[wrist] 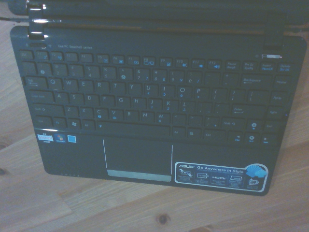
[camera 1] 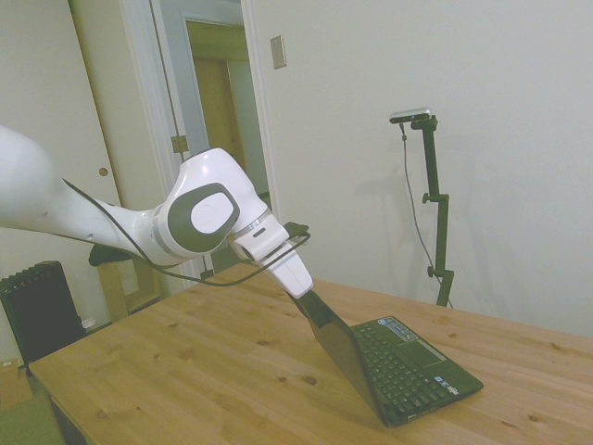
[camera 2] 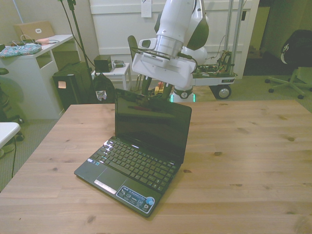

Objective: Close the laptop

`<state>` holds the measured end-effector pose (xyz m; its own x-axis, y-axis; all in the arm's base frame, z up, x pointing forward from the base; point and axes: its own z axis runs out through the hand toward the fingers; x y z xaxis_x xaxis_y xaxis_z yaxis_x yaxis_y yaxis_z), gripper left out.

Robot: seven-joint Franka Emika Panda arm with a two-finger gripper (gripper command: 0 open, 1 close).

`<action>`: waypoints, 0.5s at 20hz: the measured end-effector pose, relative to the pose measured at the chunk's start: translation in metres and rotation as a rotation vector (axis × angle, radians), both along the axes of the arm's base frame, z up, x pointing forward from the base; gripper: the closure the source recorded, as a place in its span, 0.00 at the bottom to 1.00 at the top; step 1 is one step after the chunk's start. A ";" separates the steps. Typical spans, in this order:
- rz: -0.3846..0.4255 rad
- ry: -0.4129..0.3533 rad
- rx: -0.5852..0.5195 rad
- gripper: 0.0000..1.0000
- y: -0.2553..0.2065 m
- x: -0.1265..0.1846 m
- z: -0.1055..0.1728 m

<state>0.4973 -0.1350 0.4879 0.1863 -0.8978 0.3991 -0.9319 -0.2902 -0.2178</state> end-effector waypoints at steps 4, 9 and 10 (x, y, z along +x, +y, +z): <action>-0.004 -0.005 -0.002 1.00 -0.012 0.001 0.005; -0.011 -0.002 -0.008 1.00 -0.038 0.008 0.009; -0.012 0.000 -0.009 1.00 -0.045 0.010 0.009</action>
